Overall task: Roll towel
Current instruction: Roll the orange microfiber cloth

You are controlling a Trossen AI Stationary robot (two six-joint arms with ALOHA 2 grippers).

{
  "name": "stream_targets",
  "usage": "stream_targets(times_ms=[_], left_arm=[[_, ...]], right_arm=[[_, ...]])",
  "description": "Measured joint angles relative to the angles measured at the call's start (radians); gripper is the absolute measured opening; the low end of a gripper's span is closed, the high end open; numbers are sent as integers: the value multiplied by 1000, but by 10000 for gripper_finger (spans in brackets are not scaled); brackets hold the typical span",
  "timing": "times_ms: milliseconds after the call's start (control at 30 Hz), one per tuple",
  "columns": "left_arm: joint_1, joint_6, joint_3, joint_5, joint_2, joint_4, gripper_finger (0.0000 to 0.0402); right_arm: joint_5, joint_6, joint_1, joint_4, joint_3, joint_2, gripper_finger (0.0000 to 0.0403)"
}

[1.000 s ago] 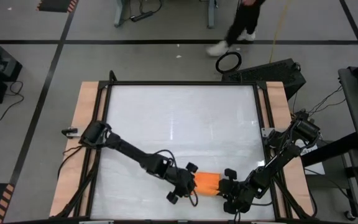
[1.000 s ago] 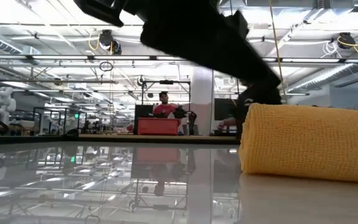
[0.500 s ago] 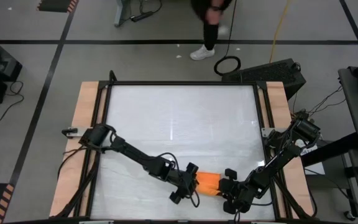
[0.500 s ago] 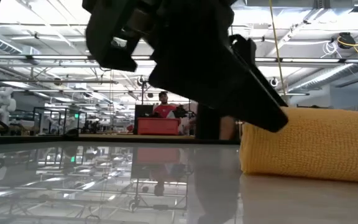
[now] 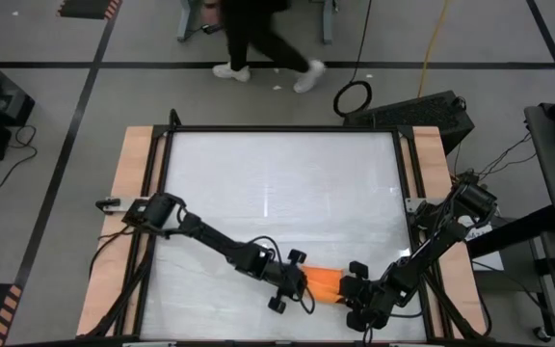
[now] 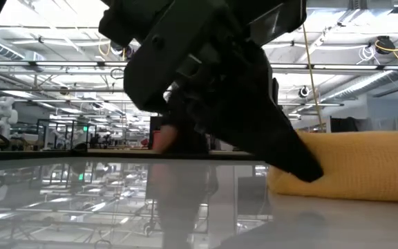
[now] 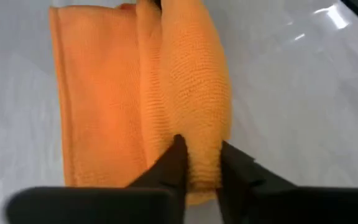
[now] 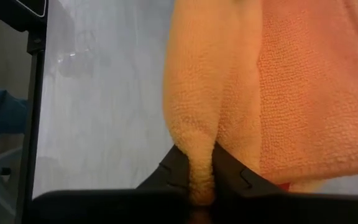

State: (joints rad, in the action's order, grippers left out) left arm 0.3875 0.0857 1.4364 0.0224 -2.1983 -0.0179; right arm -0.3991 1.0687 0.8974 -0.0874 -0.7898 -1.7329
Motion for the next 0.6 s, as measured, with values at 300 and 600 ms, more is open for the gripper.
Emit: stream_targets(times_ms=[300,600], left_arm=[[-77,-185,0,-209,0,15,20],[-170,-388,-2,-442,-2,4,18]], right_arm=[[28,24,0,-10,2,44,81],[-1,-15,3,-85,2,126,146]])
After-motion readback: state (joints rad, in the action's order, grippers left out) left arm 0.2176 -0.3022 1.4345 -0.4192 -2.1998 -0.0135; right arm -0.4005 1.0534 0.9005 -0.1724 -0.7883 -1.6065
